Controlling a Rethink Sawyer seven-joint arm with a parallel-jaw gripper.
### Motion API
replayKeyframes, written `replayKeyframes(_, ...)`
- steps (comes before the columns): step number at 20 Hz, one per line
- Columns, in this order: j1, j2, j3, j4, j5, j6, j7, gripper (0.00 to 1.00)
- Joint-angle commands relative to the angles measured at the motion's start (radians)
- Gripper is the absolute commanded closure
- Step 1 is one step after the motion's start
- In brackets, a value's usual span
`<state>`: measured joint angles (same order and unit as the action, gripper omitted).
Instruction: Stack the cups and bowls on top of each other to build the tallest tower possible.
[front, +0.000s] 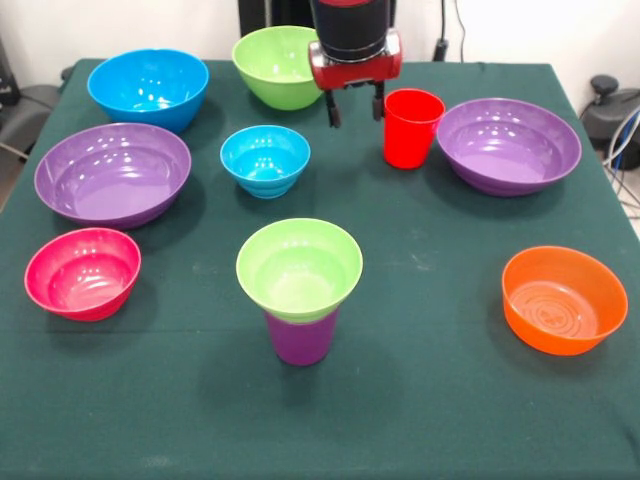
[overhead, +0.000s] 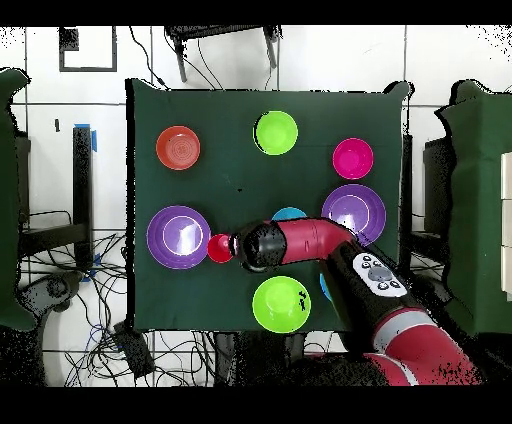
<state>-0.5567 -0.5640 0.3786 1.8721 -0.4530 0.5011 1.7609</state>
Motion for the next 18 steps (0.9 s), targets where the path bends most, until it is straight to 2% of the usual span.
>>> replayKeyframes(1,0.014,0.015,0.081,0.023,-0.087,-0.123,-0.031,0.00)
replayKeyframes(6,0.016,-0.017,0.071,0.043,-0.081,-0.120,-0.020,0.00)
replayKeyframes(12,-0.005,-0.162,0.068,0.111,-0.060,-0.053,-0.042,0.00)
replayKeyframes(18,-0.030,-0.219,0.079,0.115,-0.055,-0.023,-0.076,0.00)
